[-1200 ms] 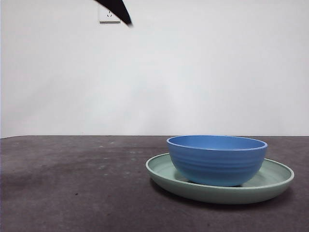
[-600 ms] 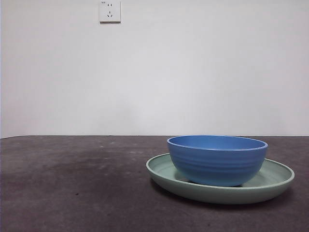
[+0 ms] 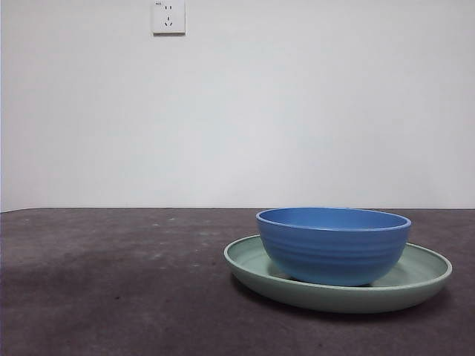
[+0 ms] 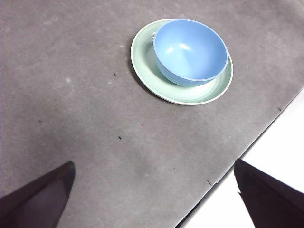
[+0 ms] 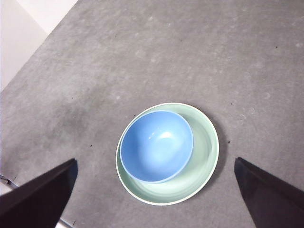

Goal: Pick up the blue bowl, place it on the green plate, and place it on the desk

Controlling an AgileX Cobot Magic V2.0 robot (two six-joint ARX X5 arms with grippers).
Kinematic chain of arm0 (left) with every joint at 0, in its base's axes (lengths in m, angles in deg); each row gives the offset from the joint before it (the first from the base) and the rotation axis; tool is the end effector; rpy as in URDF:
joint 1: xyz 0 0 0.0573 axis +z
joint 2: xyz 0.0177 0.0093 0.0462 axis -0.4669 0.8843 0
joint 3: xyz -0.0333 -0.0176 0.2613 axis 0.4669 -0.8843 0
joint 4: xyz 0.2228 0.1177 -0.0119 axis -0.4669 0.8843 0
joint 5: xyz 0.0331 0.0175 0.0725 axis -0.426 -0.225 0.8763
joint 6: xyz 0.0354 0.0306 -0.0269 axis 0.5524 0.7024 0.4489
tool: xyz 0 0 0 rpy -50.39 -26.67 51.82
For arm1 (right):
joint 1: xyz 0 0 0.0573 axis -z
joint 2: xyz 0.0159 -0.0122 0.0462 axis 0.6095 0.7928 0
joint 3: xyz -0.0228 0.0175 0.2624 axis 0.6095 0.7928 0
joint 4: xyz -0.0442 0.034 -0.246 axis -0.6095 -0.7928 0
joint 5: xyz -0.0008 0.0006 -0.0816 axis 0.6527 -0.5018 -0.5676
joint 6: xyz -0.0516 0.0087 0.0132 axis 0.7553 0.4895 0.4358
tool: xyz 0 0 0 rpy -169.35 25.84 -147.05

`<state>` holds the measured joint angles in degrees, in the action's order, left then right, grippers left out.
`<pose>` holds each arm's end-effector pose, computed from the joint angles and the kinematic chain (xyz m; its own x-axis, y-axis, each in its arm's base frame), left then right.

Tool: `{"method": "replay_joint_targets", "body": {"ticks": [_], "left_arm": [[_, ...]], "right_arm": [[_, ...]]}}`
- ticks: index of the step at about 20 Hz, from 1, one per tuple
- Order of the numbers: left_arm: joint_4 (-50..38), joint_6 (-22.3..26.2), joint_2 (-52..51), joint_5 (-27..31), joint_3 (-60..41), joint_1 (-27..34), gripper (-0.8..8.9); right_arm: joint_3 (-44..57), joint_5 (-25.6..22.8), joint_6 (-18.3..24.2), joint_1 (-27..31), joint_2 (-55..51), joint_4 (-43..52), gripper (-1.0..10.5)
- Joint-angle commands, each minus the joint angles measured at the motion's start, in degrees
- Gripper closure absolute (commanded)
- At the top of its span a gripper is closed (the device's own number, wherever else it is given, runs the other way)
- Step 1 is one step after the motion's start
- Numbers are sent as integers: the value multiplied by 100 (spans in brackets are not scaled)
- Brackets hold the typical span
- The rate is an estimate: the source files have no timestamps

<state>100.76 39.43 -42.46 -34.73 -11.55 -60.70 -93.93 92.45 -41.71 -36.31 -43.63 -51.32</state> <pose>0.0891 -0.0656 0.3271 0.4901 -0.5931 -0.6388 0.6782 0.7198 -0.1481 0.0975 0.0143 0.3606 0.6592 0.5509 -0.5118 -0.4093 0.8338 0.3704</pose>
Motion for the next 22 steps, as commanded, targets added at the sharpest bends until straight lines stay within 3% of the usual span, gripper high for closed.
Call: {"method": "replay_joint_targets", "body": {"ticks": [1, 4, 7, 17, 22], "left_arm": [[-72, -44, 20, 11, 46, -26, 188], [-136, -66, 22, 9, 46, -26, 188], [-133, -66, 20, 11, 46, -26, 188], [-118, -278, 20, 9, 48, -26, 188], [-118, -275, 20, 9, 48, -26, 188]], "right_arm": [[-111, -201, -136, 2, 118, -184, 374], [-105, -841, -153, 2, 662, -933, 374], [-96, -929, -37, 2, 1421, -1292, 374], [46, -907, 184, -251, 3552, -127, 408], [46, -1375, 210, -400, 4387, 245, 455]]}}
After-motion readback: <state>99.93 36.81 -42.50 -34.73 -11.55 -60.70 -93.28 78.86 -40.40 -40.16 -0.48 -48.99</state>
